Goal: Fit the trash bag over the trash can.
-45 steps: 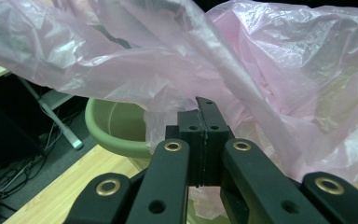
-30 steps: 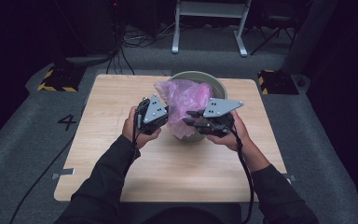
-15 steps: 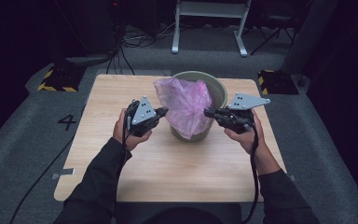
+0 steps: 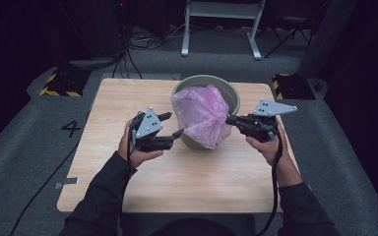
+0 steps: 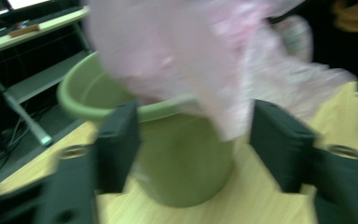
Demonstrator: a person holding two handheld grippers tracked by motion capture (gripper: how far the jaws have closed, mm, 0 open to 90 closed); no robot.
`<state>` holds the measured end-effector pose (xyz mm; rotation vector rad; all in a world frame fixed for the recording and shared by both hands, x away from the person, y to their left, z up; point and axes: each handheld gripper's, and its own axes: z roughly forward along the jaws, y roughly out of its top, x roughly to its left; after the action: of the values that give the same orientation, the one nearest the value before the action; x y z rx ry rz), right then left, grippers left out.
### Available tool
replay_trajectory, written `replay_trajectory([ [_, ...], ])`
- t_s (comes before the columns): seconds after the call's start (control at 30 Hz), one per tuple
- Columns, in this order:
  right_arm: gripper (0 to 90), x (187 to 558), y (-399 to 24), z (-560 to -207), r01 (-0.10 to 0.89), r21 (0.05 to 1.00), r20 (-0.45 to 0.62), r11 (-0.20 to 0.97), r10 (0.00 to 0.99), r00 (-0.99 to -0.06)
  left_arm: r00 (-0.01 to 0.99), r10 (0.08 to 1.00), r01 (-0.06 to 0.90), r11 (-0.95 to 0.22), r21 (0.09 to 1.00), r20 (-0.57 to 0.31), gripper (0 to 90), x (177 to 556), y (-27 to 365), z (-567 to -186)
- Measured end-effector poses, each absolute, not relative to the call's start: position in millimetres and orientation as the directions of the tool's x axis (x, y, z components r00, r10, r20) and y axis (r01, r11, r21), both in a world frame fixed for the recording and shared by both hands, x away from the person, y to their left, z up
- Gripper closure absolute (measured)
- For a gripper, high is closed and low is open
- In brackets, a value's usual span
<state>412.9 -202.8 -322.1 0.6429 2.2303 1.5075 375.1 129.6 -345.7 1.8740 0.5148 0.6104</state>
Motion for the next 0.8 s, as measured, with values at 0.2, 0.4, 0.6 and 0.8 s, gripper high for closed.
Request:
replay_trajectory([
  [0.2, 89.8, 414.1, -201.6, -321.5, 0.169, 0.938, -0.042, 0.301, 0.584, -0.811, 0.841, 0.529, 0.065, -0.301, 0.951, 0.110, 19.5, 357.1, 119.6, -350.3],
  [0.4, 89.6, 413.9, -197.0, -323.8, 0.164, 0.942, -0.027, 0.293, 0.553, -0.833, 0.806, 0.578, 0.072, -0.315, 0.946, 0.131, 39.2, 367.0, 107.3, -356.3],
  [0.6, 89.5, 409.8, -197.3, -324.8, 0.156, 0.940, -0.037, 0.304, 0.545, -0.838, 0.764, 0.602, -0.018, -0.337, 0.942, 0.230, 88.5, 374.0, 114.9, -352.9],
  [0.8, 89.5, 410.5, -207.1, -325.9, 0.169, 0.942, -0.027, 0.289, 0.569, -0.822, 0.738, 0.624, -0.011, -0.371, 0.928, 0.258, 90.0, 386.1, 128.8, -344.7],
])
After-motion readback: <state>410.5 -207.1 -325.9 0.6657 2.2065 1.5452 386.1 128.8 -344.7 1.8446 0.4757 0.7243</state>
